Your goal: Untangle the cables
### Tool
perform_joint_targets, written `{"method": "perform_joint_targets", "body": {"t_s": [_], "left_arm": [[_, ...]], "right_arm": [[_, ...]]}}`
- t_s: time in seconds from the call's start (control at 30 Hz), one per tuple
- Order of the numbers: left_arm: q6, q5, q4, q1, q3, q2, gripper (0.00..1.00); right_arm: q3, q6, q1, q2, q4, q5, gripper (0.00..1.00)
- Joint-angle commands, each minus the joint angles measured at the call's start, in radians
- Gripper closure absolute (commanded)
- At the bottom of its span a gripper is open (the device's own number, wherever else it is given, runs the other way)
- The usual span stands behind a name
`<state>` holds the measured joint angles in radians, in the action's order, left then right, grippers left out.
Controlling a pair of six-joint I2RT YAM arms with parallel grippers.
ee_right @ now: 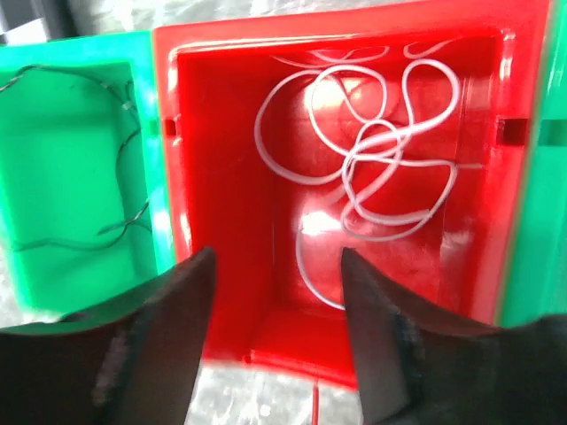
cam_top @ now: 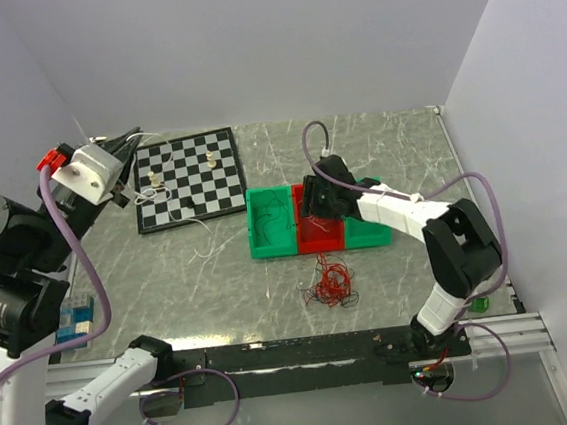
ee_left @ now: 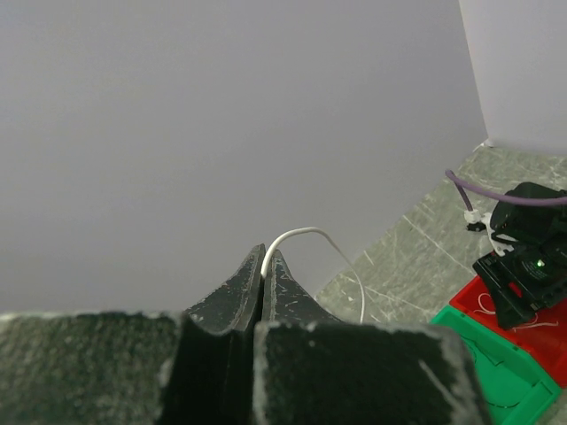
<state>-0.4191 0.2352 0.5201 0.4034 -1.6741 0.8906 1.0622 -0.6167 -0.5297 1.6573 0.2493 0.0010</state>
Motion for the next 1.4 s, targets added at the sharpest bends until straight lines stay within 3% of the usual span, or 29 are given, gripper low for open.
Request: {"method": "perform_joint_targets", "body": {"t_s": [0.0,0.27,0.5,0.63,0.77,1.17,1.37], "left_arm": [[0.046,0.032,-0.048,0.0,-0.01,0.027,0.99],[0.118,0.09,-0.088,0.0,-0.006,0.083,0.99],[0.197,0.208,-0.305,0.053,0.077,0.2,0.99],[0.096,0.145,-0.341,0.214,0.073,0.341,0.99],[0.026,0.121,-0.417,0.304,0.077,0.459,0.99],[-0.139,0.084,-0.506,0.344,0.048,0.72,0.99],[-0.222,0.072,-0.541,0.365,0.079,0.757,0.99]], "right_arm": [[0.033,0.001,0.002,-0.122,0.033,-0.061,0.31],[0.038,0.025,0.002,-0.278,0.111,-0.042,0.3],[-0.036,0.011,0.005,-0.512,0.108,0.161,0.3],[-0.161,0.023,0.028,-0.715,0.004,0.254,0.32],[-0.257,0.017,0.102,-0.832,-0.047,0.215,0.34],[-0.413,-0.035,0.129,-0.981,-0.013,0.185,0.36],[-0.43,-0.023,0.142,-0.976,-0.011,0.192,0.36]]}}
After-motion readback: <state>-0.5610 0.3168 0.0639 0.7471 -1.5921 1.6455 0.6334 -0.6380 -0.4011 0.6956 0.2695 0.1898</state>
